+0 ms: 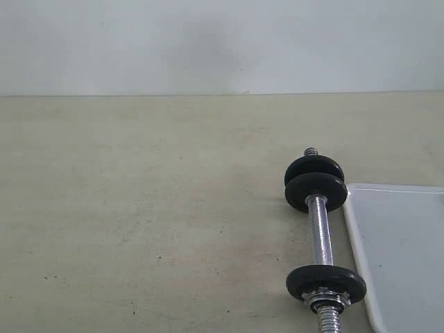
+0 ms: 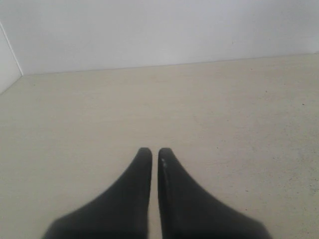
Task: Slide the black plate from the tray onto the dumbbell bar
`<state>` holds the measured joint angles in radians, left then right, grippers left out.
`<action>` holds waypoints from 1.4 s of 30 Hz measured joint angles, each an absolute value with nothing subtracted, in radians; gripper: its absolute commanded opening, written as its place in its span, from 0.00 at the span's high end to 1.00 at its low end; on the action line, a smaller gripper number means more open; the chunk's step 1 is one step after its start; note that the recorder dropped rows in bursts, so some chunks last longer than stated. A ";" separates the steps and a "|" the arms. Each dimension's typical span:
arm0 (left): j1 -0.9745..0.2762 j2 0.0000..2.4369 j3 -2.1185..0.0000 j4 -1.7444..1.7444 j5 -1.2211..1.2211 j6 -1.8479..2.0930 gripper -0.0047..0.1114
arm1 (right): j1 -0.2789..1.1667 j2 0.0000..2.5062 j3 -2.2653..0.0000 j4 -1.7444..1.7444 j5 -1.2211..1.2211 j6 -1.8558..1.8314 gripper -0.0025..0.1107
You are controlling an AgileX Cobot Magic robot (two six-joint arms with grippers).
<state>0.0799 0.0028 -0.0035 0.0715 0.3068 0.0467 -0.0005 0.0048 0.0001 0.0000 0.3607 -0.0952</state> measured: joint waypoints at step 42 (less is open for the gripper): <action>0.062 0.003 -0.003 0.072 0.307 0.047 0.92 | -0.001 0.005 0.000 0.000 0.331 -0.093 0.98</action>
